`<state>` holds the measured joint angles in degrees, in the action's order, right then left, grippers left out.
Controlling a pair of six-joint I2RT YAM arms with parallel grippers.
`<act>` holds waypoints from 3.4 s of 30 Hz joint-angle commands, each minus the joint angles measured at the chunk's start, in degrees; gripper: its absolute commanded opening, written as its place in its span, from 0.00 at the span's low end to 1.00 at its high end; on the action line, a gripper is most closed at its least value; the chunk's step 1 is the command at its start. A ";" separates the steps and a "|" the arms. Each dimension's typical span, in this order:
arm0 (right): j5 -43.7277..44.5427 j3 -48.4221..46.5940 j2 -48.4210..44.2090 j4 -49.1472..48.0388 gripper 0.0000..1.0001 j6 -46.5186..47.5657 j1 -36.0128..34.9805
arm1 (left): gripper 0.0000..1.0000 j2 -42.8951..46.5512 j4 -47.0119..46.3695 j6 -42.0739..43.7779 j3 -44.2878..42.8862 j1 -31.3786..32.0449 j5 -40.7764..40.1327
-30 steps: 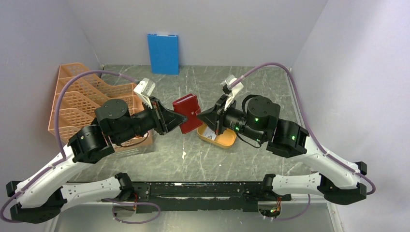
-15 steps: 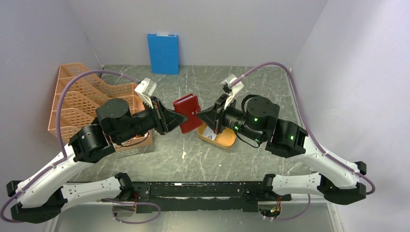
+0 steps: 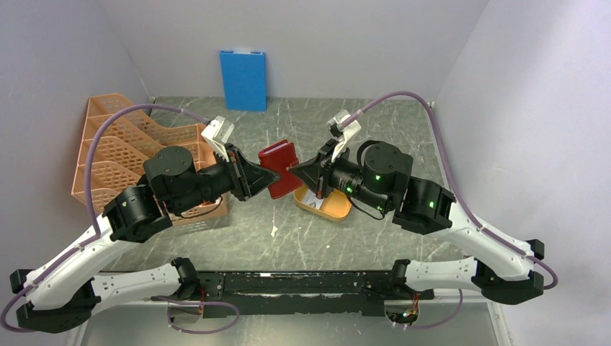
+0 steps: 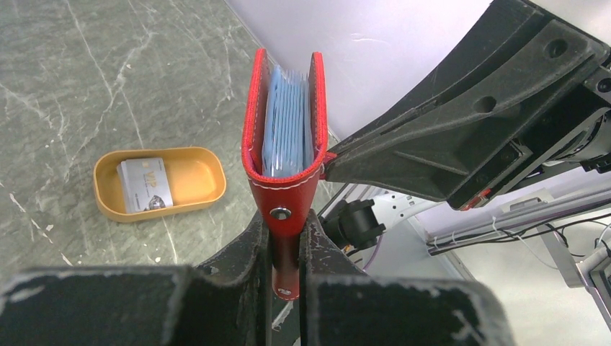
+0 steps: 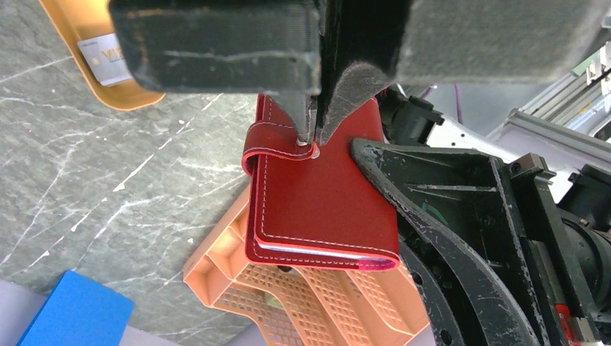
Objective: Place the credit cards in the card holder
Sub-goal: Close the card holder.
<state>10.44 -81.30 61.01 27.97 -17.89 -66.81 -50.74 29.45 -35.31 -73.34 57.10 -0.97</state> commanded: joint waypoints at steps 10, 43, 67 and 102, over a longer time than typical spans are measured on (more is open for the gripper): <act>-0.31 -0.87 1.85 -1.04 0.00 -1.18 0.00 | 0.05 -0.24 -3.24 0.59 -1.04 0.01 3.34; -0.40 -4.66 8.68 0.86 0.00 -4.55 -0.08 | 0.05 -2.44 -6.00 0.88 -1.94 -0.04 13.63; -0.68 -2.52 10.28 -1.26 0.00 -6.78 -1.00 | 0.05 -0.94 -8.90 -0.56 0.07 -0.06 15.07; -14.50 10.97 -13.12 -5.40 0.64 -7.54 -0.95 | 0.05 12.20 -12.12 0.80 11.83 -0.04 13.34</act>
<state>3.49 -74.63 48.38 28.10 -26.15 -67.83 -41.60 27.49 -35.29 -64.16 56.73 3.25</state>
